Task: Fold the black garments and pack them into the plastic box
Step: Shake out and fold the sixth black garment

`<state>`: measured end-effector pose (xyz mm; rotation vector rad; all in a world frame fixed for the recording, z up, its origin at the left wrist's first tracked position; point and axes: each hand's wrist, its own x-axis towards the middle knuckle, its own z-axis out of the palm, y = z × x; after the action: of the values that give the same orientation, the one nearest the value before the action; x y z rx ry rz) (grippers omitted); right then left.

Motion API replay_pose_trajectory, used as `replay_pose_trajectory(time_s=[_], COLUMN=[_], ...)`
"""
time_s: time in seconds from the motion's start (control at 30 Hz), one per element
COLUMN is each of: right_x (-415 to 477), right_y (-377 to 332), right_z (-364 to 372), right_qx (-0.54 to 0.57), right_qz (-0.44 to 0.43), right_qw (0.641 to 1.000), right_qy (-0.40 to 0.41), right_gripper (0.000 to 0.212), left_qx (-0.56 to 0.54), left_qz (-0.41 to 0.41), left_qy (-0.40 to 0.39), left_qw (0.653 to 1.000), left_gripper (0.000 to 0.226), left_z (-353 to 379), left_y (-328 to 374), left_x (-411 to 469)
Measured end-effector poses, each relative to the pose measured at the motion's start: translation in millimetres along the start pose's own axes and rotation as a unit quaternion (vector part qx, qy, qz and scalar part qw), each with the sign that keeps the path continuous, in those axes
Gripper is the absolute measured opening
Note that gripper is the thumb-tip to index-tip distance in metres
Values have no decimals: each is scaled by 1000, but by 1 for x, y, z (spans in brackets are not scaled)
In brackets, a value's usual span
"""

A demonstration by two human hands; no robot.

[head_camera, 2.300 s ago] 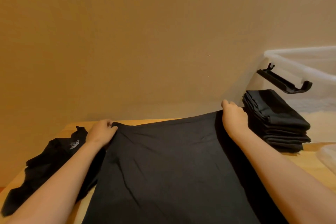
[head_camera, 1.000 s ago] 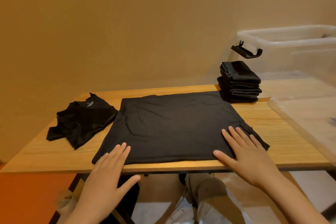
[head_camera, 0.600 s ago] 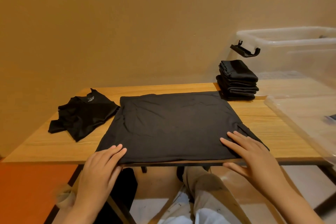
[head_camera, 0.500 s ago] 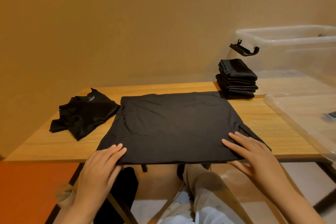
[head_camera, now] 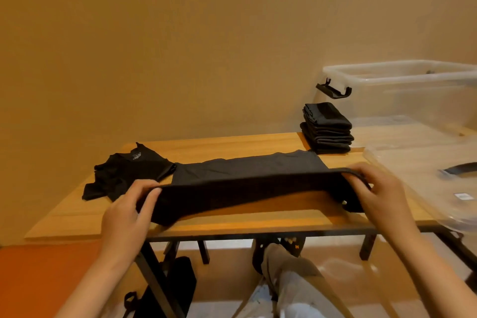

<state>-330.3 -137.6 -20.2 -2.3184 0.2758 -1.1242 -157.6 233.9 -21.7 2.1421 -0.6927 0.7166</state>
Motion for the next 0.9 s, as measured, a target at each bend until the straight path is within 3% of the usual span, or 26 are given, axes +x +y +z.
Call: replay_pose_trajectory(time_s=[0.17, 0.5, 0.73, 0.9], right_x=[54, 125, 157, 183], right_y=[-26, -91, -114, -96], right_z=[-17, -82, -93, -72], right_qx=[8, 4, 1, 7], right_qz=[-41, -121, -124, -89], right_qw=[997, 982, 981, 993], right_qy=[60, 144, 149, 79], right_gripper=[11, 17, 16, 14], left_qx=[-5, -36, -75, -53], left_qz=[38, 103, 128, 90], left_qy=[82, 222, 232, 160], left_qw=[996, 969, 961, 982], left_gripper=[14, 15, 11, 9], left_z=[-12, -72, -88, -61], left_y=[28, 71, 79, 58], left_x=[55, 133, 164, 194])
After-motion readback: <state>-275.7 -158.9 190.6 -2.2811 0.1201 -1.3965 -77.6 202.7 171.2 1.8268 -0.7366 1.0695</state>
